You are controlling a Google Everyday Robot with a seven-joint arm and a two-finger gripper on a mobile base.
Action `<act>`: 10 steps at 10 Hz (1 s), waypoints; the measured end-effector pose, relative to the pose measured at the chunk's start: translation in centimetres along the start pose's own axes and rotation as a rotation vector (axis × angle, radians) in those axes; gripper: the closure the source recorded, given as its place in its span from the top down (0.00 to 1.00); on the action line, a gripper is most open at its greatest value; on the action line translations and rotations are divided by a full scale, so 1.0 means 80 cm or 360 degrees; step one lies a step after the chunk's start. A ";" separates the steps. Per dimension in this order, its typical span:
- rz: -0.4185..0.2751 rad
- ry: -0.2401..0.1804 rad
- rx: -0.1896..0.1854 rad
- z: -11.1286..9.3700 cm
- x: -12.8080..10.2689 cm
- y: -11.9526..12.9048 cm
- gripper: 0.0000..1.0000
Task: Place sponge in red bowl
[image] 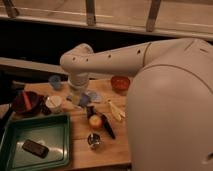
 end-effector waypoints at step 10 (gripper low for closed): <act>0.0269 -0.0318 0.0021 0.034 -0.010 -0.164 0.13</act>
